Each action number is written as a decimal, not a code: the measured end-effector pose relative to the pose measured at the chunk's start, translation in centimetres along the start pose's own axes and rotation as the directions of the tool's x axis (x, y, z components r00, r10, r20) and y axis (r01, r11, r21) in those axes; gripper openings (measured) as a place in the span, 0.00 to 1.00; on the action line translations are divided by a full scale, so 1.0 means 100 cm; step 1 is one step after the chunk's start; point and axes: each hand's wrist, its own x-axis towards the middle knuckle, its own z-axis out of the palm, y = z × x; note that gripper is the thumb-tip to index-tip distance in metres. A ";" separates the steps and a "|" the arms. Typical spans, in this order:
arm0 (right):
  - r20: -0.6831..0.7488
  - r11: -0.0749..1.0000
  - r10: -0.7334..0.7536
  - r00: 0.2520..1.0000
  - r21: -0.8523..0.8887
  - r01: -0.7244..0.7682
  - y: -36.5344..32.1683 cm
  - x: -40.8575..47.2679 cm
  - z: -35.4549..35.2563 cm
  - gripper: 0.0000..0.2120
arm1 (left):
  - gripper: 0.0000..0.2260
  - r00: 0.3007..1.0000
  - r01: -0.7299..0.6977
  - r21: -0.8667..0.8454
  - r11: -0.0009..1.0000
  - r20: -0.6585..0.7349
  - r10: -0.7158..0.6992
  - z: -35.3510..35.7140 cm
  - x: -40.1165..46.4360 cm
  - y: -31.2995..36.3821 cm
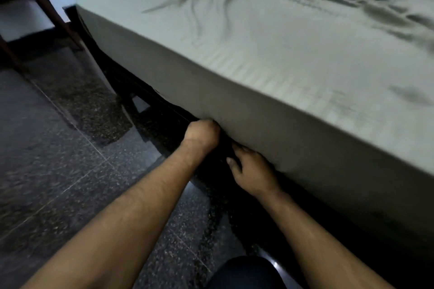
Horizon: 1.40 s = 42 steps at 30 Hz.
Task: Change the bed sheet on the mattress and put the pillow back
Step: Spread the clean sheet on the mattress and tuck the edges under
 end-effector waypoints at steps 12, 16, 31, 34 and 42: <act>0.164 0.996 0.073 0.984 -0.061 -0.064 -0.113 0.016 -0.018 0.24 | 0.23 1.000 -0.006 -0.065 0.998 -0.028 0.004 -0.007 -0.065 -0.092; 0.255 0.989 0.001 0.967 -0.142 0.037 -0.148 0.079 -0.033 0.26 | 0.24 0.992 0.073 -0.059 0.996 -0.099 -0.079 -0.022 -0.072 -0.137; 0.172 0.983 -0.107 0.979 -0.127 0.130 -0.126 0.177 0.082 0.33 | 0.25 0.995 0.072 -0.213 0.974 0.081 -0.056 0.025 0.021 -0.189; 0.093 0.984 -0.035 0.995 -0.170 0.051 -0.127 0.183 0.110 0.36 | 0.23 0.999 -0.012 -0.308 0.951 -0.054 -0.005 0.048 0.048 -0.205; -0.006 0.931 0.095 0.995 -0.354 -0.091 -0.155 0.205 0.133 0.33 | 0.19 0.917 -0.315 -0.185 0.931 -0.313 0.248 0.071 0.091 -0.240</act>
